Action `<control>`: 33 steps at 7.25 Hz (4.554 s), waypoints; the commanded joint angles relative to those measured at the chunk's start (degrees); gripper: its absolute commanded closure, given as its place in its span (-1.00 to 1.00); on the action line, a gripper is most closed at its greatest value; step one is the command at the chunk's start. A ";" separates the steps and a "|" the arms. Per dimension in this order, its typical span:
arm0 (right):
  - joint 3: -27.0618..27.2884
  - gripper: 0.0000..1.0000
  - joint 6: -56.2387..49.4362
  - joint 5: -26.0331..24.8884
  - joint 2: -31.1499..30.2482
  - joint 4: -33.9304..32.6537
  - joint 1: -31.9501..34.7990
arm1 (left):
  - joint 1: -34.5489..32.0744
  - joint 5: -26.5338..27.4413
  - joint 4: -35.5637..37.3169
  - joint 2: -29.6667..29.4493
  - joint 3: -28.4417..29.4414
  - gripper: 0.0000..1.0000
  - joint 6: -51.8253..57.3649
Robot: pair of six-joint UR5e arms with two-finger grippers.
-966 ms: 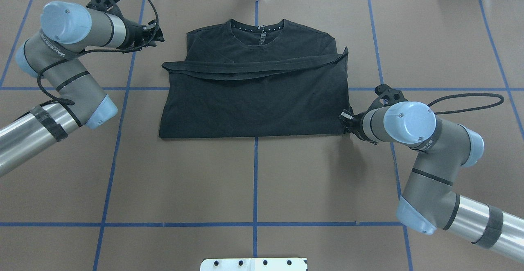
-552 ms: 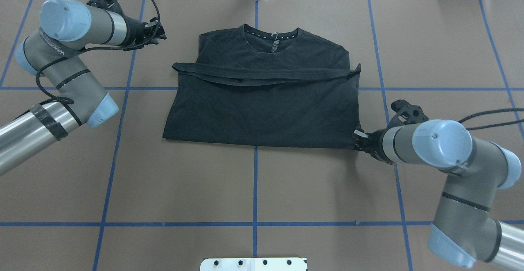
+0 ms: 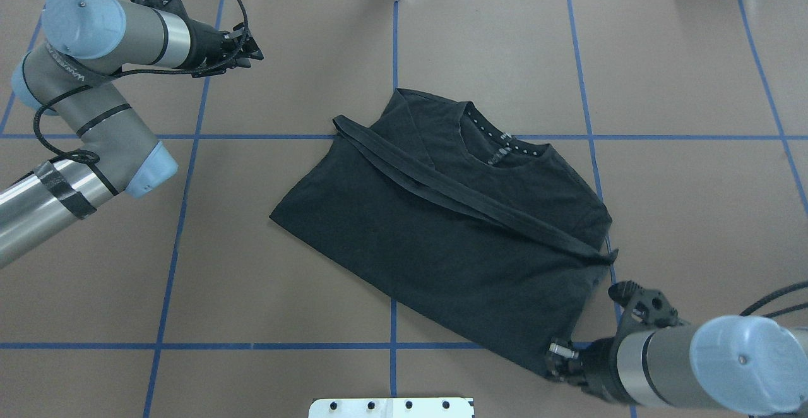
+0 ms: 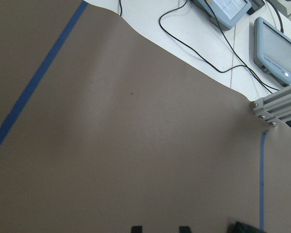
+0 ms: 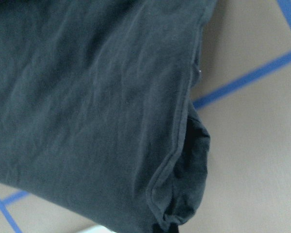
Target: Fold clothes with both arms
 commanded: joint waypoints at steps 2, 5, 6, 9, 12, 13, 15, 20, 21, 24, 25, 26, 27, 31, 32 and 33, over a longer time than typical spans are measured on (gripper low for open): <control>1.64 -1.00 4.62 0.12 1.03 0.10 -7.89 | 0.10 -4.38 0.76 5.91 -8.24 0.16 -0.18; 4.89 -1.00 3.92 0.29 1.99 0.01 1.58 | 5.17 -3.96 2.44 10.65 -12.22 0.06 -3.79; 4.81 -1.00 3.74 0.29 3.04 0.01 4.05 | 8.59 -2.65 2.44 10.84 -12.31 -0.03 -3.96; 3.41 -1.00 1.65 -0.58 5.85 -0.07 8.47 | 15.99 -0.09 2.61 13.47 -15.10 -0.20 -7.83; 2.88 -1.00 1.28 -1.11 6.04 -0.07 9.35 | 19.61 2.02 2.61 14.71 -15.56 -0.21 -9.41; 2.88 -1.00 1.28 -1.11 6.04 -0.07 9.43 | 20.66 2.37 2.61 14.71 -15.22 -0.21 -9.41; 2.61 -1.00 1.28 -1.03 6.04 -0.07 9.52 | 20.67 2.38 2.61 14.71 -15.21 -0.04 -9.41; 2.53 -1.00 1.28 -1.03 5.95 -0.07 9.79 | 20.67 2.38 2.61 14.80 -15.82 1.00 -11.00; 2.44 -1.00 1.28 -1.03 5.95 -0.07 9.96 | 20.49 2.38 2.52 14.62 -15.91 1.00 -11.00; 2.44 -1.00 1.28 -1.03 5.95 -0.07 11.10 | 18.05 2.38 2.52 14.71 -17.50 1.00 -10.13; 2.61 -1.00 1.11 -0.85 5.95 -0.07 11.28 | 15.94 2.38 2.52 14.62 -16.71 1.00 -6.72; 2.61 -1.00 1.10 -0.68 6.04 -0.07 11.19 | 12.09 2.20 2.52 14.45 -15.14 1.00 0.01; 2.70 -1.00 1.10 -0.68 6.04 -0.07 11.19 | 8.66 2.11 2.44 13.23 -12.17 1.00 3.64; 2.53 -1.00 1.10 -0.94 6.04 -0.07 12.77 | -1.11 3.33 -4.81 -15.47 24.24 1.00 11.12; 2.53 -1.00 1.10 -0.94 5.95 -0.07 13.47 | -1.13 8.22 -8.51 -24.92 38.26 1.00 11.33; 2.44 -1.00 1.10 -1.03 6.04 -0.07 13.65 | -0.96 9.22 -15.16 -29.97 48.49 1.00 11.41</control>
